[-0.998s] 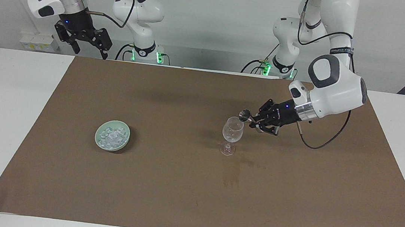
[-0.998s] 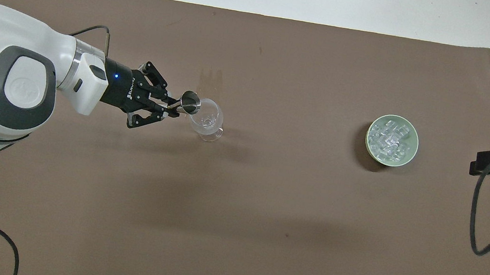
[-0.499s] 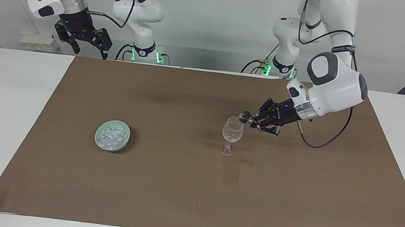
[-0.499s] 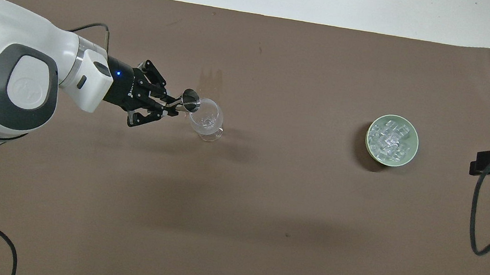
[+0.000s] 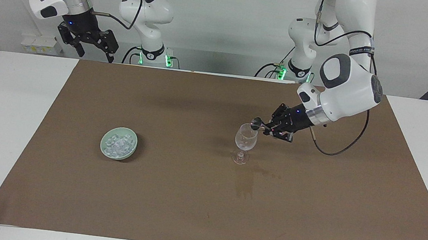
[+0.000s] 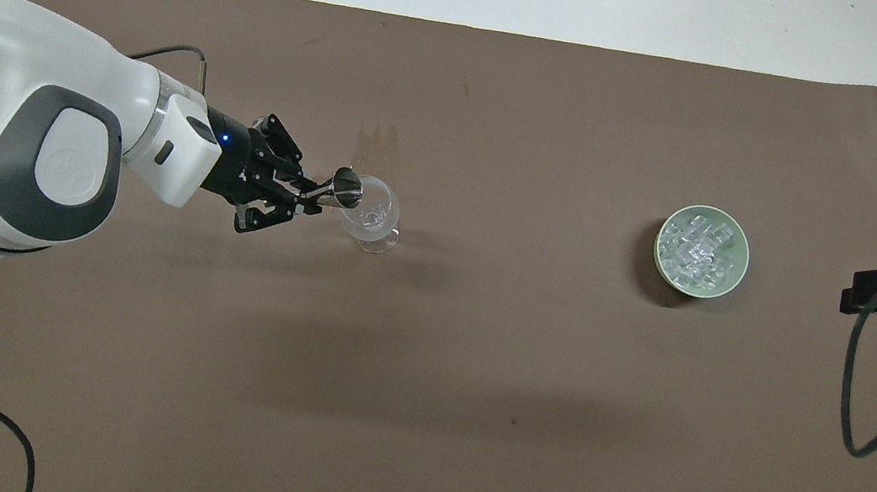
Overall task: Pour wine and add ice with both arms
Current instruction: 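Tilt the metal cup with the left gripper into the clear cup, then tilt the metal cup further over the clear cup with the left gripper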
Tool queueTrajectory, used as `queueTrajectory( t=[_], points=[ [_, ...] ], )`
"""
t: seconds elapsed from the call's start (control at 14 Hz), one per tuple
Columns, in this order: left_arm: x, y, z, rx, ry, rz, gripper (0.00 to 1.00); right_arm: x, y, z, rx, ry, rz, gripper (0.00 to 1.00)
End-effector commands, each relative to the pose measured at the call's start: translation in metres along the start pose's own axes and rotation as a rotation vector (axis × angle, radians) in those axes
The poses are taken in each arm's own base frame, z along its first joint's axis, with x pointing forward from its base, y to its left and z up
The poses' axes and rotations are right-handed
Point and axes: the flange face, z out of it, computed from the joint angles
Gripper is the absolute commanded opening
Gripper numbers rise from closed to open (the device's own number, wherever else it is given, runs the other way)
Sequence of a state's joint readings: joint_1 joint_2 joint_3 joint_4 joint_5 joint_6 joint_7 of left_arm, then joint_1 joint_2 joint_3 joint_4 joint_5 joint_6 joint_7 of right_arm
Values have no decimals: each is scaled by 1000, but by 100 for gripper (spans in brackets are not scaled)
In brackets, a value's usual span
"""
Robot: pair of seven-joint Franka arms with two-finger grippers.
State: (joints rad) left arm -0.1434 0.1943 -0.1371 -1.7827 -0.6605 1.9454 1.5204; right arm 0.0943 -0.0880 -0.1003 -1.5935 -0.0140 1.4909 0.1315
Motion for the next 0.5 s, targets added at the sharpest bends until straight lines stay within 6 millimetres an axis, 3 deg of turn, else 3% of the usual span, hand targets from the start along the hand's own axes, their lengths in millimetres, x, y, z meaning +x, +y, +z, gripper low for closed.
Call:
queueTrajectory(
  t=[0.0, 0.43],
  points=[
    [3, 1, -8, 25, -30, -18, 0, -3, 4, -2, -1, 13, -7, 100],
    [10, 2, -19, 44, -61, -55, 0, -3, 4, -2, -1, 13, -7, 100]
  ],
)
